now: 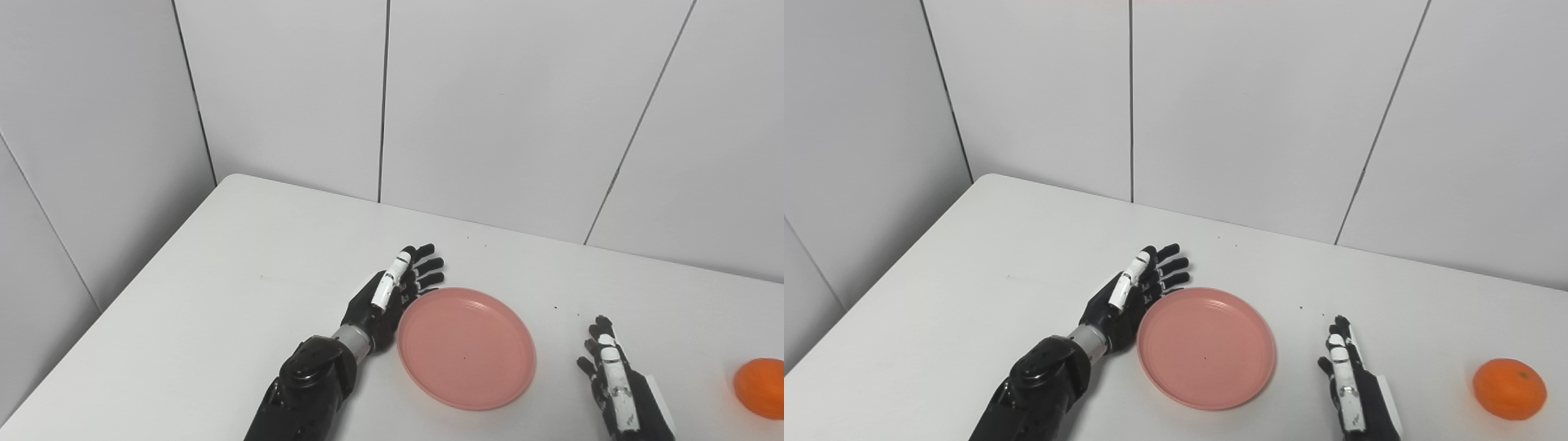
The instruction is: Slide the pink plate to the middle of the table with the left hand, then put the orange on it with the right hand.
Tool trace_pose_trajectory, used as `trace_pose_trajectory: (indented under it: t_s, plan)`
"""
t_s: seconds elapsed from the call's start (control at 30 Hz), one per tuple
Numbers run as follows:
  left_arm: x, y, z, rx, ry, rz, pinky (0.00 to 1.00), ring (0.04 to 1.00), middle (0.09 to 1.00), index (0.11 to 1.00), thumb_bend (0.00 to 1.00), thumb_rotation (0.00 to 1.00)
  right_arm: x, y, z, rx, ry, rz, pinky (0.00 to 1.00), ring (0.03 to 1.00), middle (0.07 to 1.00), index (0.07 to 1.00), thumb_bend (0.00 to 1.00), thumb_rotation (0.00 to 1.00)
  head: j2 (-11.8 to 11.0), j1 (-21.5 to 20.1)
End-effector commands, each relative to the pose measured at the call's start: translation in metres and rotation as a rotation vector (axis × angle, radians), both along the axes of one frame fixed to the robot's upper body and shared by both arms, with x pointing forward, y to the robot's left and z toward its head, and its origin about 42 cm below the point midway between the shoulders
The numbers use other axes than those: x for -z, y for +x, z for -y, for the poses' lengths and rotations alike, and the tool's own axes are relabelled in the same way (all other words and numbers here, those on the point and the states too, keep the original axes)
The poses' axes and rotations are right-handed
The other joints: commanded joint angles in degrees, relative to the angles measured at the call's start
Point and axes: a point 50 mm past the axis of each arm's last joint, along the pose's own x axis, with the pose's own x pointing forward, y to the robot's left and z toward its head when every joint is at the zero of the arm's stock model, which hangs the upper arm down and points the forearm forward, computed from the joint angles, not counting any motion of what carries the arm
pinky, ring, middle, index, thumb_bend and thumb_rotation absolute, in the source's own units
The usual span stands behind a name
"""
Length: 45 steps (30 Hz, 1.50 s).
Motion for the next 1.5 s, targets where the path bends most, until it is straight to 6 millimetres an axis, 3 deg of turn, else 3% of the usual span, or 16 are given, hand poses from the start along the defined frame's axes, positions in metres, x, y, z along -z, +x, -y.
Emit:
trace_pose_trajectory:
  t_s: [0.0,0.3,0.73,1.13,1.47]
  plan:
    - [-0.005,-0.002,0.011,0.006,0.016,0.005,0.90,0.907,0.912,0.908,0.36,1.00,-0.014,0.003,-0.004,-0.007,0.009,0.032,1.00,1.000,1.000,1.000,0.28,1.00,0.2,-0.1]
    - [-0.013,-0.010,0.027,-0.028,0.034,0.046,0.91,0.921,0.933,0.925,0.37,1.00,-0.019,0.003,-0.009,-0.005,0.012,0.040,1.00,1.000,1.000,1.000,0.28,1.00,1.9,-2.0]
    - [-0.009,-0.012,0.020,-0.091,0.083,0.087,0.92,0.928,0.938,0.926,0.37,1.00,-0.023,0.005,-0.014,-0.007,0.011,0.028,1.00,1.000,1.000,1.000,0.30,1.00,4.2,-7.5]
    - [-0.008,-0.021,0.001,-0.116,0.090,0.127,0.95,0.946,0.948,0.937,0.39,1.00,-0.028,0.010,-0.023,0.024,-0.054,0.027,1.00,1.000,1.000,1.000,0.34,1.00,5.7,-18.2]
    - [-0.004,-0.019,-0.018,-0.149,0.100,0.146,0.94,0.939,0.943,0.942,0.38,1.00,-0.042,0.016,-0.030,0.057,-0.171,0.080,0.97,0.980,1.000,1.000,0.42,1.00,4.9,-26.0]
